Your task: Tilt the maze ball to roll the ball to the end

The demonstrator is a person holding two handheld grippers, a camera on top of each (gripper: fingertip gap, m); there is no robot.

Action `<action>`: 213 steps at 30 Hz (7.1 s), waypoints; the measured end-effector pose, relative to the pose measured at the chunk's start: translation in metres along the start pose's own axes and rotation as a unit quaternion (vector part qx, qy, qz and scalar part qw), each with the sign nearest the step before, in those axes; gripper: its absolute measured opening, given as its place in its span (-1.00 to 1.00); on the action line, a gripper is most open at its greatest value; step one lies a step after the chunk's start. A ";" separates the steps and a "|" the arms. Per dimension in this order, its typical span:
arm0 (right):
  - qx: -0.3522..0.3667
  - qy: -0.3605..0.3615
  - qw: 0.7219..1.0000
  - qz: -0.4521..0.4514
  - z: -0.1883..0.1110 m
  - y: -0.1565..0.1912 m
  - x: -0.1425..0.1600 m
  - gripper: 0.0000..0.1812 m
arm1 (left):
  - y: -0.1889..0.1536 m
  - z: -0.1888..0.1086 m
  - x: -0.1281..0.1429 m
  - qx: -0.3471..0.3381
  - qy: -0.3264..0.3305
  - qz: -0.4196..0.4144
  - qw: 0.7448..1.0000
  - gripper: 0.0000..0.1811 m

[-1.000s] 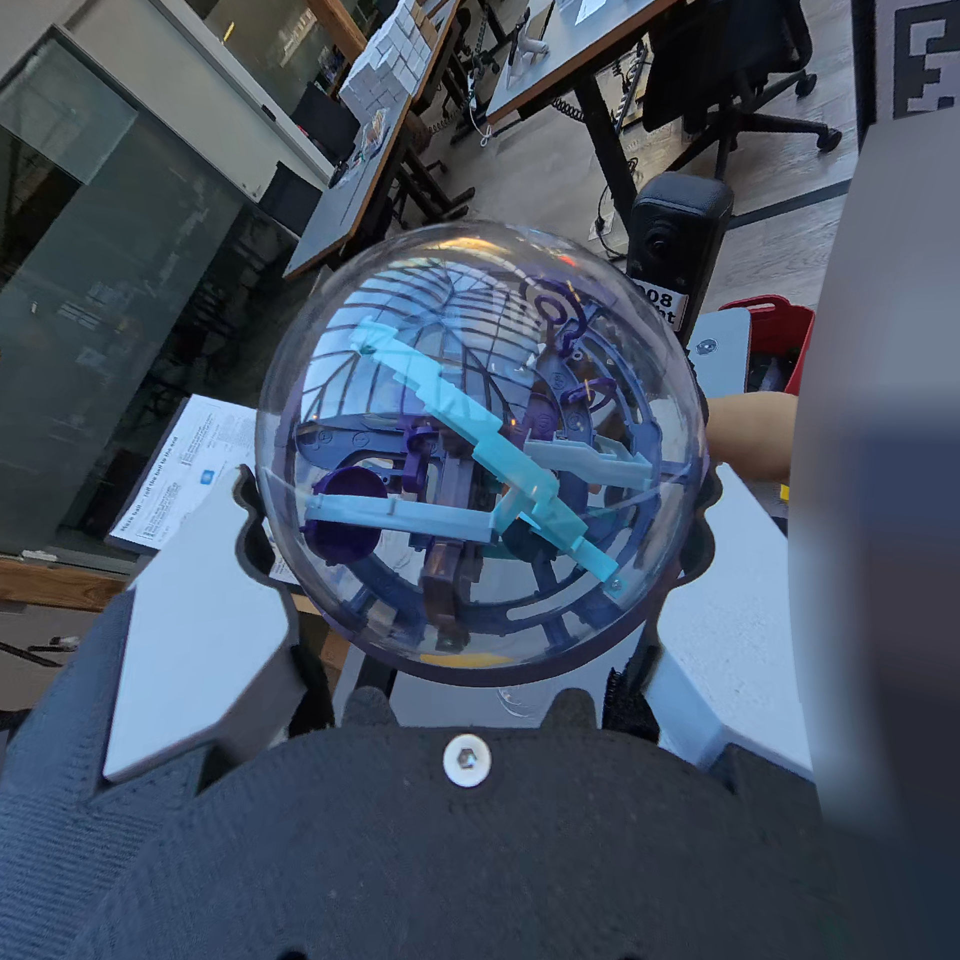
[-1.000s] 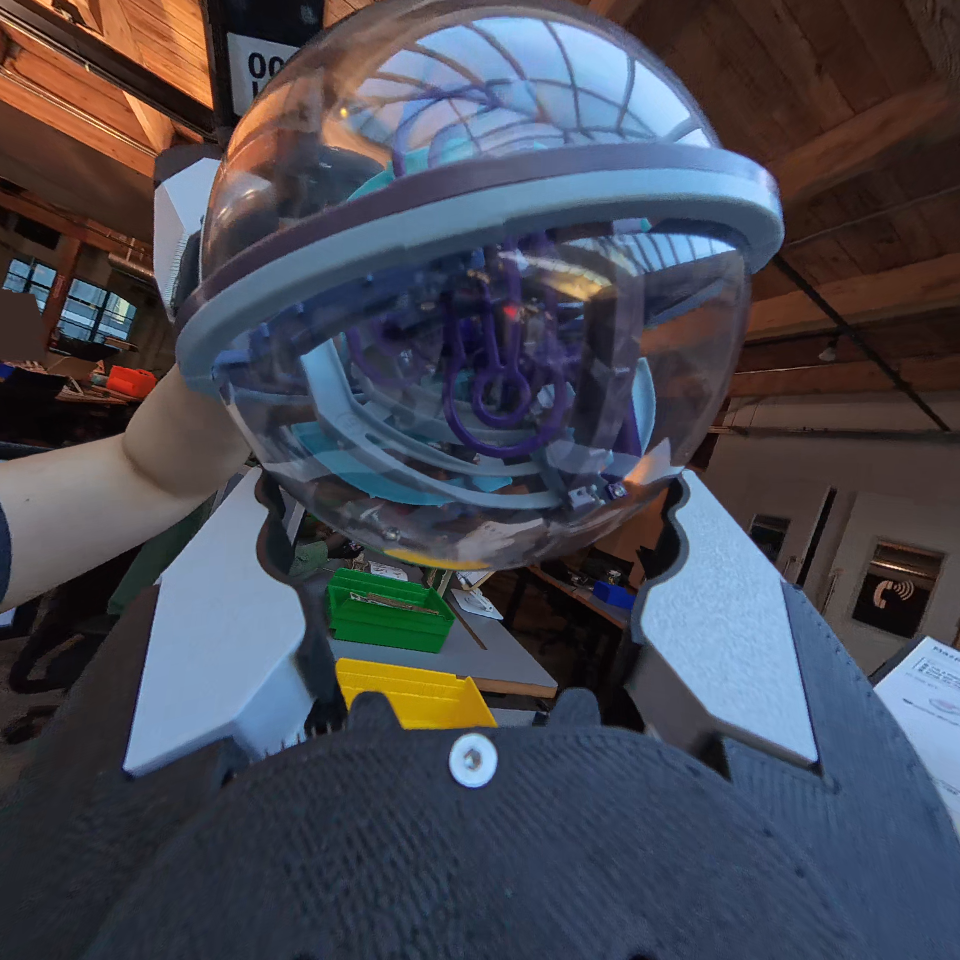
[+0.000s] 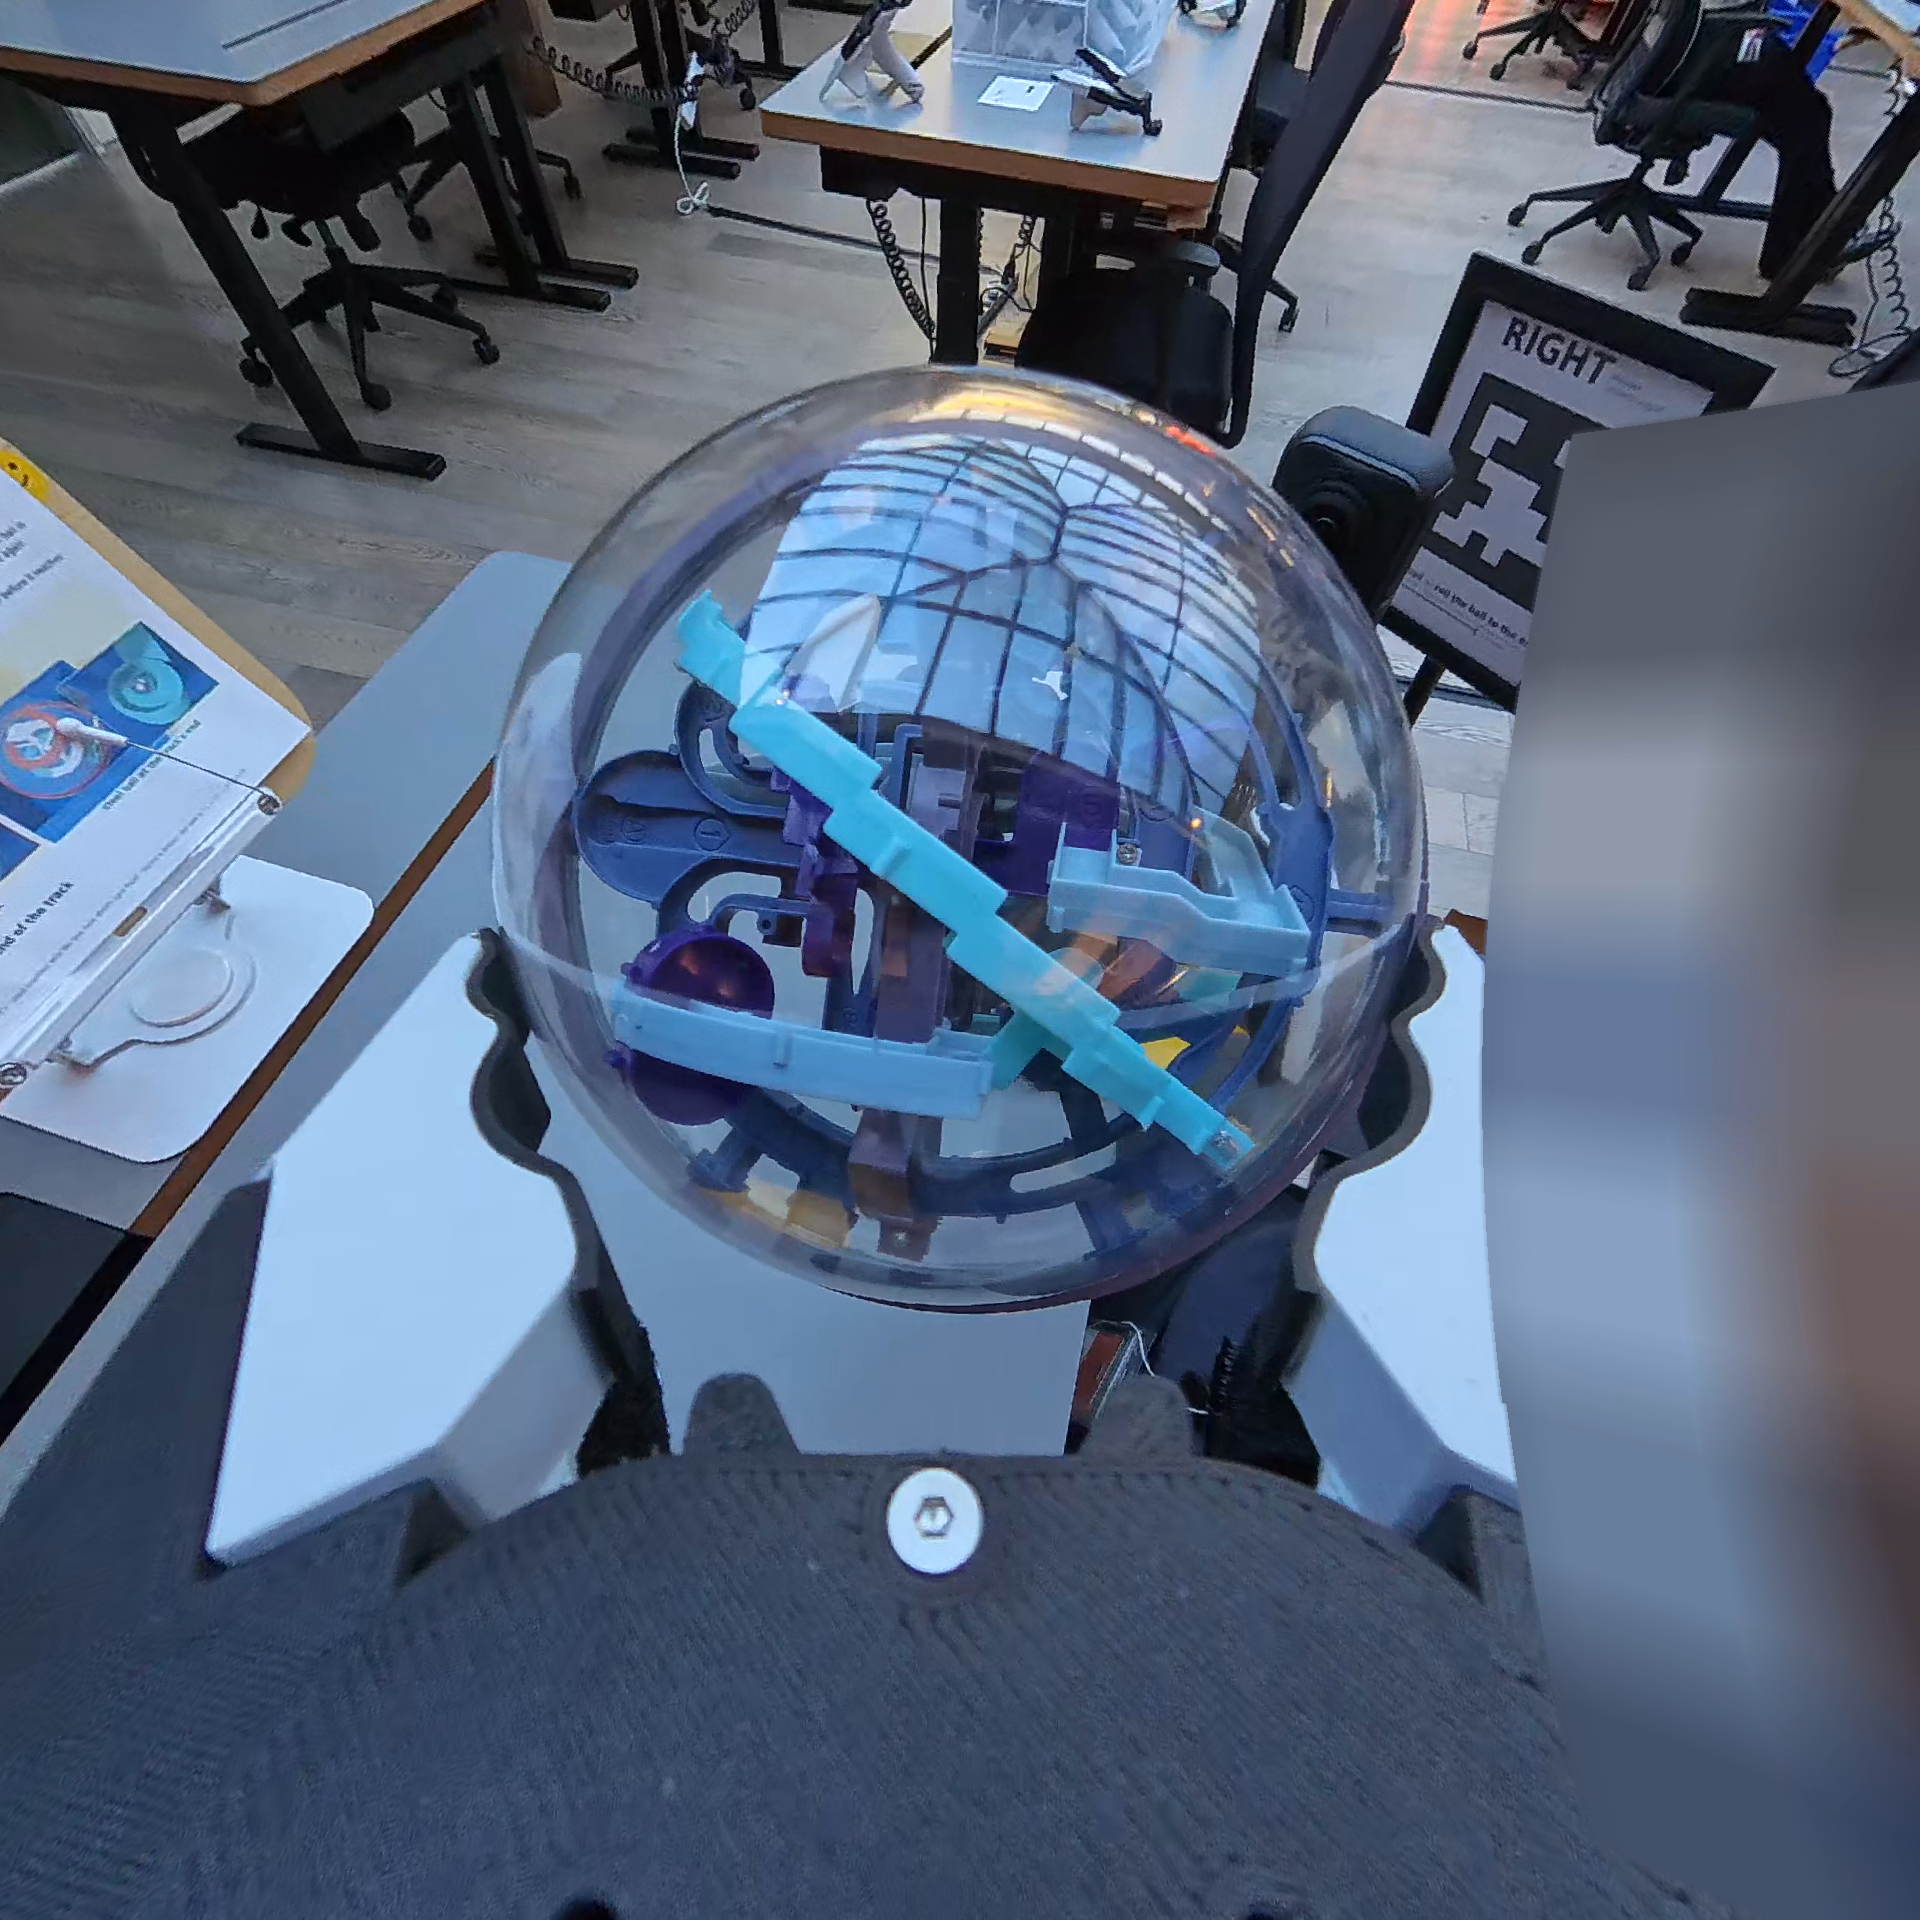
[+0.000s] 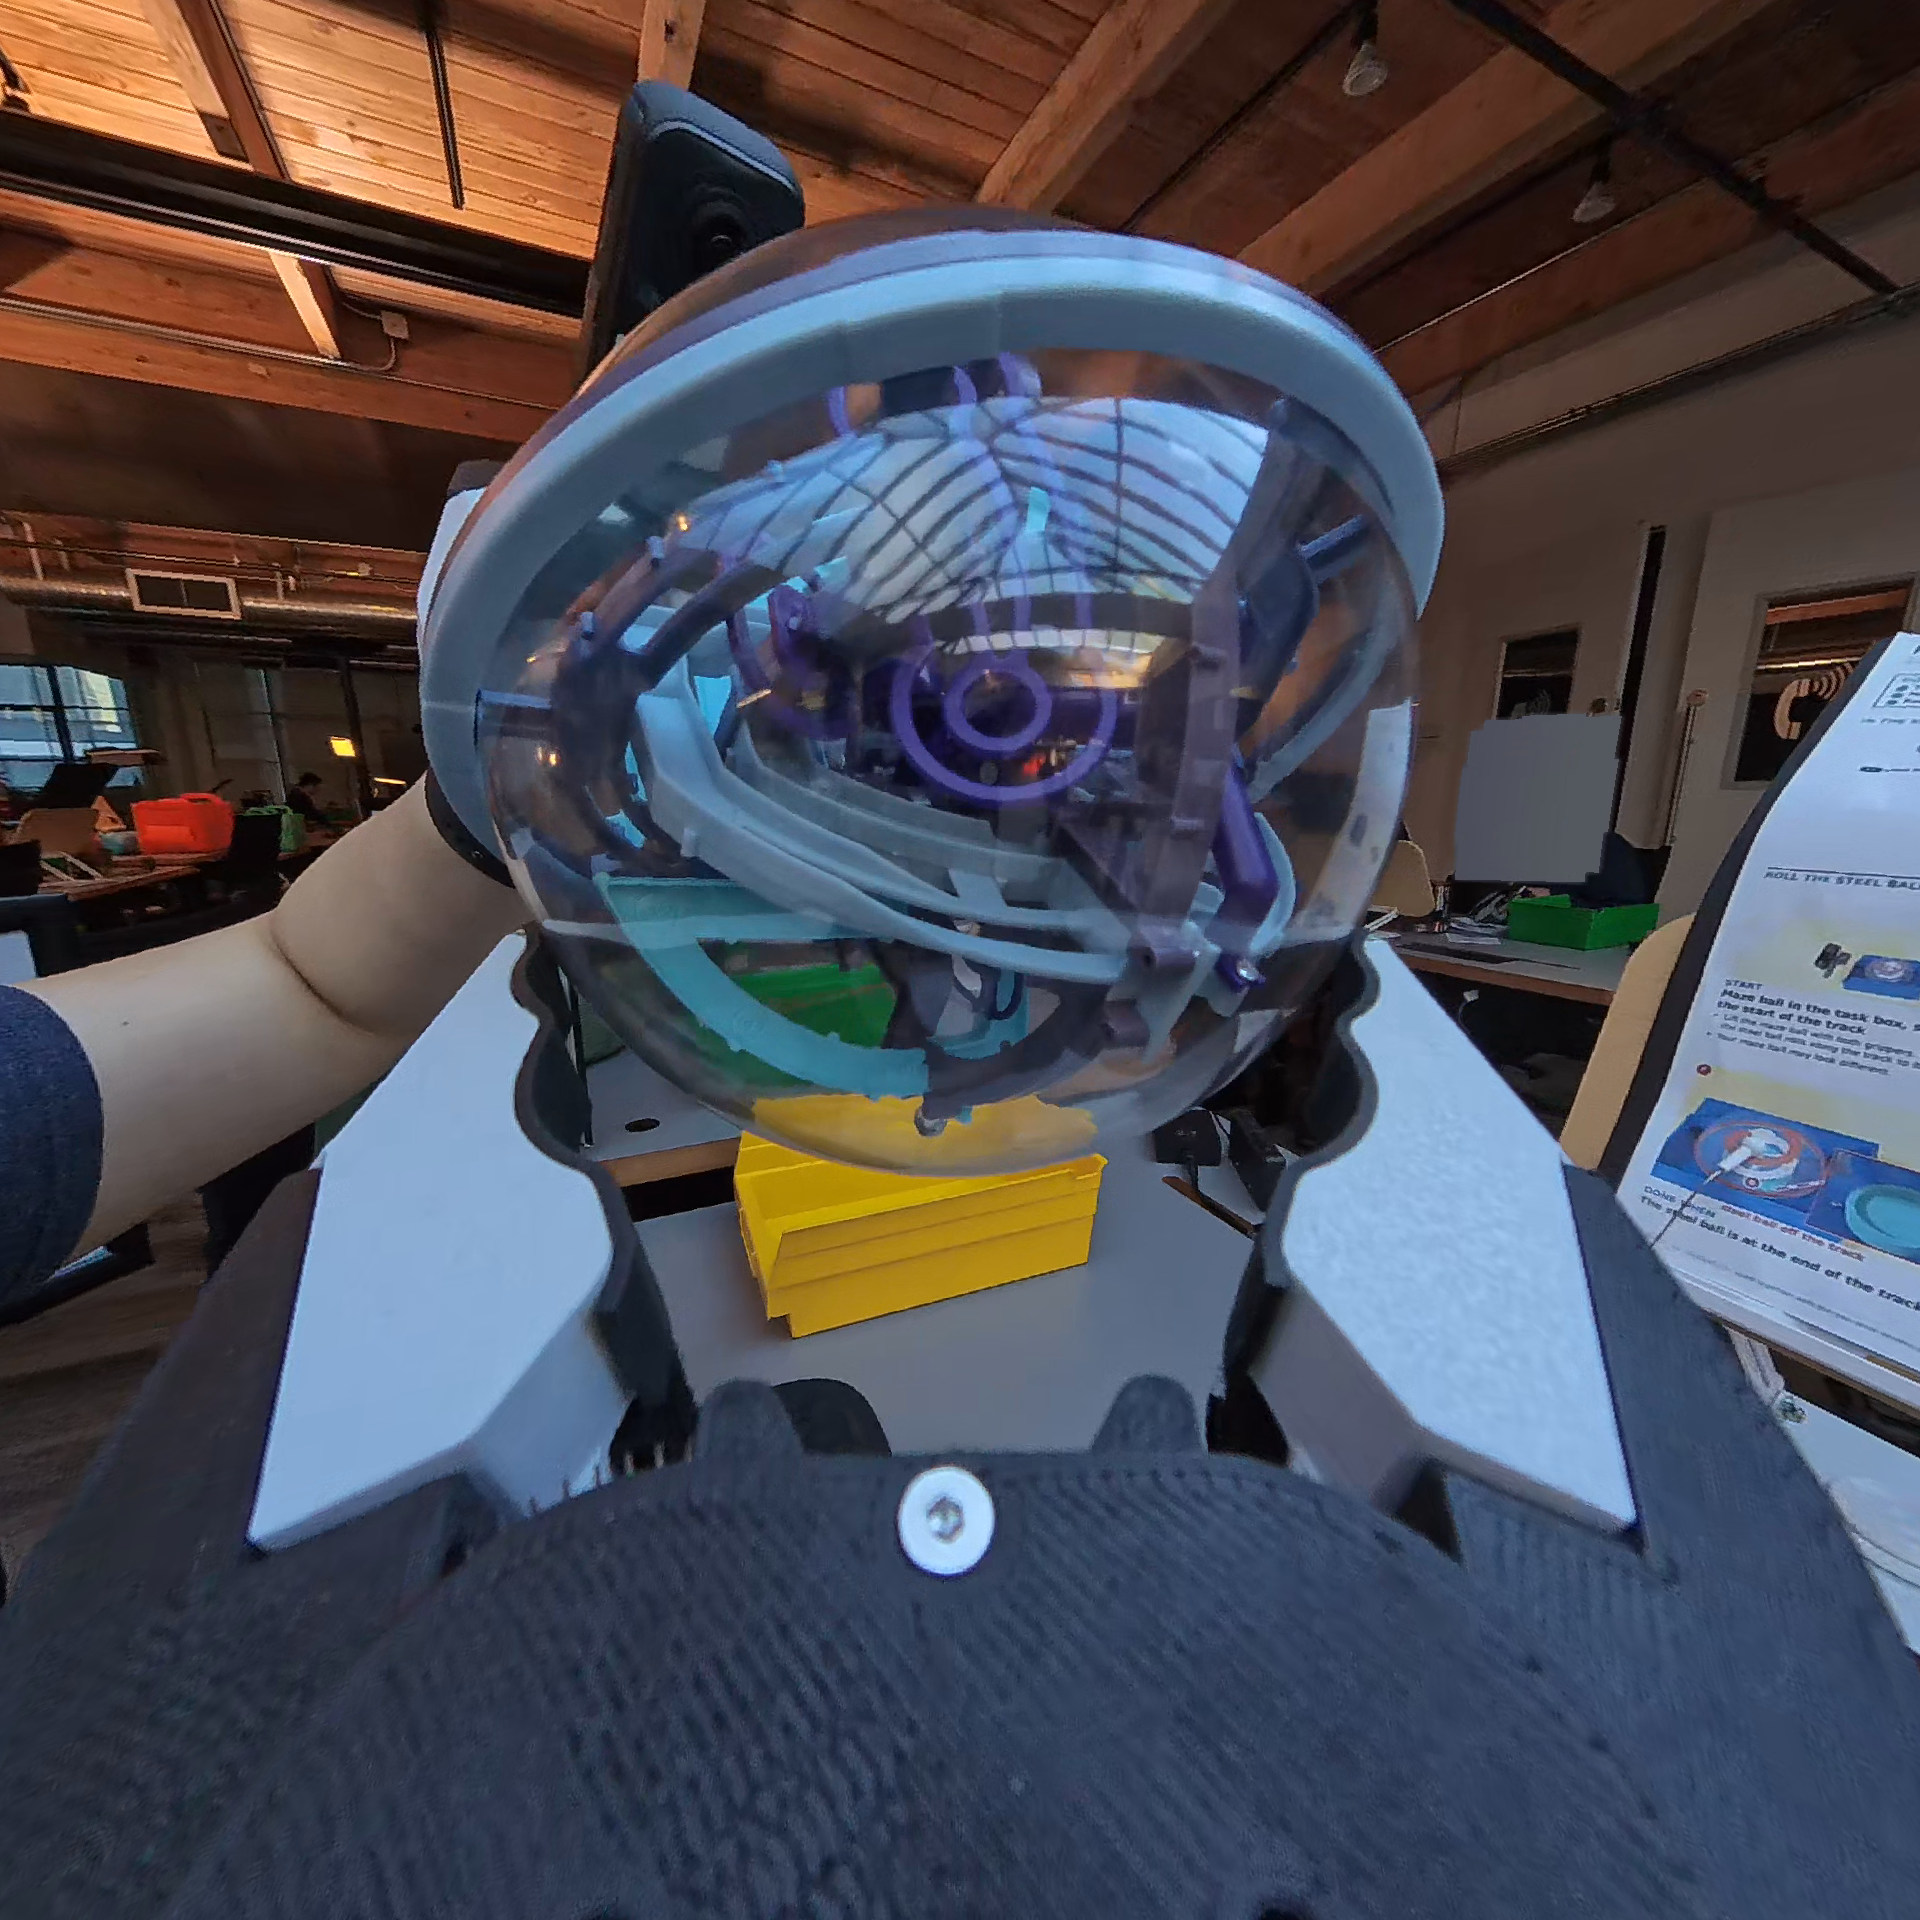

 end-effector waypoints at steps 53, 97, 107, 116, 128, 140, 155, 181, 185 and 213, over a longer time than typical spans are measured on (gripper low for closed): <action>-0.086 0.032 0.880 -0.466 0.033 0.171 -0.224 0.56 | -0.201 -0.115 -0.150 -0.019 -0.212 0.390 0.896 0.75; -0.102 -0.158 0.960 -0.208 0.057 0.162 -0.173 0.56 | -0.216 -0.100 -0.157 -0.165 0.065 0.451 0.874 0.74; -0.095 -0.143 0.961 -0.217 0.059 0.151 -0.165 0.56 | -0.205 -0.096 -0.153 -0.157 0.053 0.460 0.872 0.74; -0.090 -0.129 0.961 -0.227 0.064 0.143 -0.161 0.56 | -0.196 -0.097 -0.153 -0.147 0.031 0.467 0.872 0.74; -0.080 -0.104 0.972 -0.194 0.058 0.158 -0.149 0.56 | -0.209 -0.097 -0.144 -0.146 0.043 0.447 0.881 0.74; -0.085 -0.098 0.980 -0.154 0.057 0.153 -0.152 0.55 | -0.202 -0.094 -0.153 -0.143 0.036 0.405 0.902 0.73; -0.065 -0.031 0.994 -0.084 0.058 0.142 -0.131 0.55 | -0.175 -0.093 -0.147 -0.119 0.024 0.324 0.938 0.73; 0.048 0.060 0.997 0.004 0.001 0.007 -0.016 0.53 | 0.001 -0.009 -0.014 0.047 -0.176 -0.117 0.976 0.73; 0.060 0.088 0.994 0.020 -0.004 -0.022 0.017 0.53 | 0.035 0.010 0.014 0.057 -0.193 -0.154 0.967 0.74; 0.046 0.110 0.978 0.169 -0.007 -0.153 0.122 0.53 | 0.167 0.075 0.113 0.050 -0.171 -0.251 0.951 0.64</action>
Point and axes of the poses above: each gripper's, where its closed fingertips meet, z out along the fingers, x out of its underside, y = z × x across the jaws, the point moved 2 cm from there along -z, back along the fingers, and after that the axes turned 8 degrees about -y, right-handed, at the moved point
